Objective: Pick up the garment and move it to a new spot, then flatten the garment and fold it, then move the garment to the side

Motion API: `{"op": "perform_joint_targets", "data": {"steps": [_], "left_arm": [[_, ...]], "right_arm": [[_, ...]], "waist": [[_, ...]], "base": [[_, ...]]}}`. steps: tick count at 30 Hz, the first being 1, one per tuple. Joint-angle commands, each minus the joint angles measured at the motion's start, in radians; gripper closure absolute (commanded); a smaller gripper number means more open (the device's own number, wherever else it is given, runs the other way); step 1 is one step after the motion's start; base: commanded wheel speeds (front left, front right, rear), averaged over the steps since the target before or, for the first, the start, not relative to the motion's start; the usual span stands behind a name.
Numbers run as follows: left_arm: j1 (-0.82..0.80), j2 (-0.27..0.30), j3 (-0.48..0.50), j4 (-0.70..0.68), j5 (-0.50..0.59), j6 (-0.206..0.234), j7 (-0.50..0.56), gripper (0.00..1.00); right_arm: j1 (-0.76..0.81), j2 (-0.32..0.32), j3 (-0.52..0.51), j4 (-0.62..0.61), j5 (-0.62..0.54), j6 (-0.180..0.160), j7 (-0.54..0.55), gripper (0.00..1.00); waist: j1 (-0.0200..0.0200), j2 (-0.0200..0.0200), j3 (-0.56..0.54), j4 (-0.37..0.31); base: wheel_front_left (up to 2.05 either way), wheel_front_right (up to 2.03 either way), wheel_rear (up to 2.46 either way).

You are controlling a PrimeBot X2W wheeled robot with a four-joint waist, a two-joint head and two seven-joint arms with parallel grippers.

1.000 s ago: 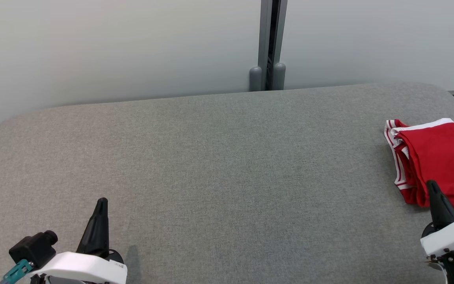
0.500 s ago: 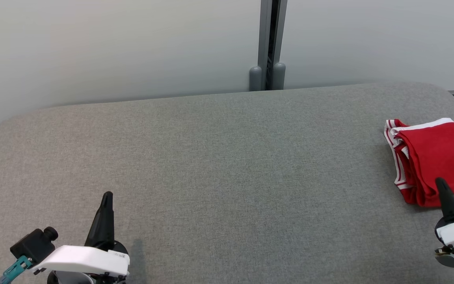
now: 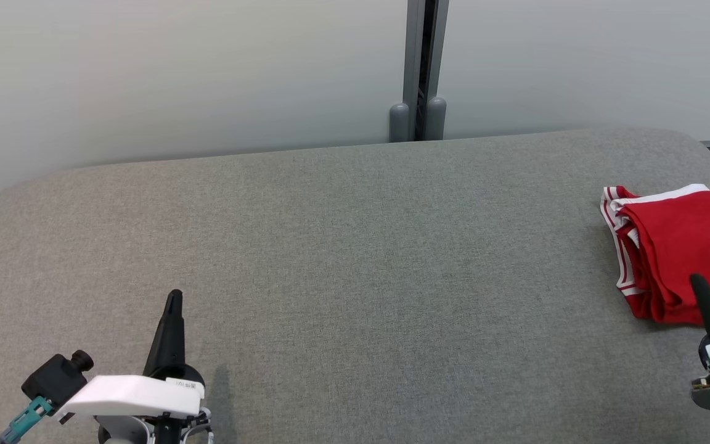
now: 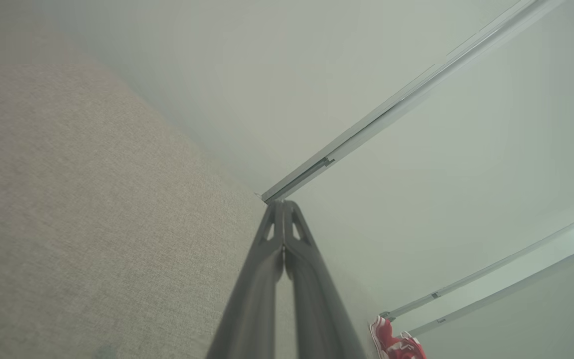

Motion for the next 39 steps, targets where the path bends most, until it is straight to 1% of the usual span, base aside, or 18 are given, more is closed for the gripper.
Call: {"op": "perform_joint_targets", "data": {"steps": [1,17,39], "left_arm": [[-0.029,0.001,0.005,-0.003,-0.02,-0.01,-0.005,1.0],[-0.058,-0.033,0.004,0.03,-0.158,-0.048,-0.017,1.0],[-0.091,-0.071,0.002,0.066,-0.311,-0.092,-0.027,1.0]], "right_arm": [[-0.028,-0.015,-0.011,-0.002,0.026,0.0,0.011,1.0],[-0.064,-0.02,-0.061,0.049,0.182,0.0,0.074,1.0],[-0.103,-0.029,-0.111,0.11,0.359,0.0,0.143,1.0]], "waist": [[0.0,-0.0001,0.0,0.0],[0.0,-0.0001,0.001,-0.001],[0.0,-0.0001,0.002,-0.002]], "base": [[0.0,0.0,0.0],[0.0,0.0,0.0],[0.0,0.0,0.0]]}}
